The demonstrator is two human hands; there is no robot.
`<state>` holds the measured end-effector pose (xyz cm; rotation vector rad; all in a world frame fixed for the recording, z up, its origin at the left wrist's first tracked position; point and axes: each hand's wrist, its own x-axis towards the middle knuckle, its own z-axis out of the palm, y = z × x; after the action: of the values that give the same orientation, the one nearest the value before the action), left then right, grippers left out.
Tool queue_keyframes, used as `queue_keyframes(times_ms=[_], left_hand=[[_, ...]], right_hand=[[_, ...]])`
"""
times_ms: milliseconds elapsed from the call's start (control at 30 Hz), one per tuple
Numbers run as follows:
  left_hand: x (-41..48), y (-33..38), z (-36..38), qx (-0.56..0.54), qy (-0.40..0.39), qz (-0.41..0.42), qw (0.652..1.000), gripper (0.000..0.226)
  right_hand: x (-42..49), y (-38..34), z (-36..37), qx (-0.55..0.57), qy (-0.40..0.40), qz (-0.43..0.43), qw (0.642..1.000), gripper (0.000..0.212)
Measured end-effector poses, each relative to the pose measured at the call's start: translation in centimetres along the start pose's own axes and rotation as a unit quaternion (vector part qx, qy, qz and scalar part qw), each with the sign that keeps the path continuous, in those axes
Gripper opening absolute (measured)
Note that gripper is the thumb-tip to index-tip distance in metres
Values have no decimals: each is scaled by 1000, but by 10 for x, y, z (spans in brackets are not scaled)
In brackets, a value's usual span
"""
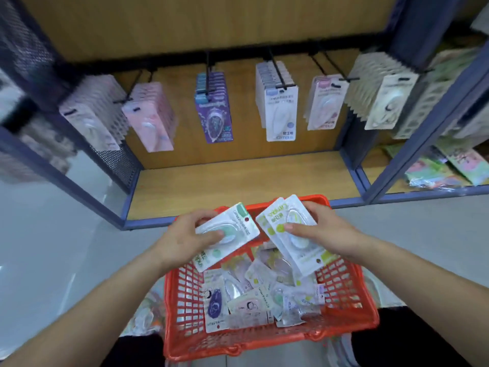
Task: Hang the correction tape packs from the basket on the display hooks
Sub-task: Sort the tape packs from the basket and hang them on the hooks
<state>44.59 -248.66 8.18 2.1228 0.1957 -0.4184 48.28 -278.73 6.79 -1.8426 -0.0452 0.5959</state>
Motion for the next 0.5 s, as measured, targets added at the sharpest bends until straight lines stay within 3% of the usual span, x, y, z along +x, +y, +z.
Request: queue_keyframes(times_ms=[67, 167, 333, 500], left_hand=[[-23, 14, -8, -46, 34, -1, 998, 20], [-51, 29, -10, -129, 66, -19, 989, 17], [-67, 48, 4, -227, 50, -33, 972, 21], [-51, 49, 24, -183, 60, -13, 981, 16]], right_hand=[[-21, -23, -9, 9, -19, -25, 999, 28], [-45, -43, -15, 45, -44, -56, 996, 40], [-59, -42, -3, 100, -45, -64, 992, 39], [-46, -31, 14, 90, -59, -44, 993, 44]])
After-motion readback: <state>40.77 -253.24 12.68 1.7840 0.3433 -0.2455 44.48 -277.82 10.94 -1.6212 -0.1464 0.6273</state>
